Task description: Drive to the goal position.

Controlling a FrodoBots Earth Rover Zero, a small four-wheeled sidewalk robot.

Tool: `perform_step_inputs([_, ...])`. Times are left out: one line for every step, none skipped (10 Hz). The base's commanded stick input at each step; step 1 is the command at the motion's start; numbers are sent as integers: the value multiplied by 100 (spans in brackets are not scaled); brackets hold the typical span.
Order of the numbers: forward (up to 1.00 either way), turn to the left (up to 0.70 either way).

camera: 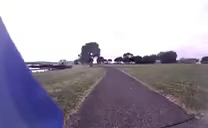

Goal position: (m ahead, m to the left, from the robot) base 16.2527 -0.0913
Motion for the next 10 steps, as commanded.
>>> perform_step_inputs([70, 0])
perform_step_inputs([70, 0])
perform_step_inputs([70, 0])
perform_step_inputs([70, 0])
perform_step_inputs([70, 0])
perform_step_inputs([70, 0])
perform_step_inputs([70, 0])
perform_step_inputs([70, 0])
perform_step_inputs([70, 0])
perform_step_inputs([70, 0])
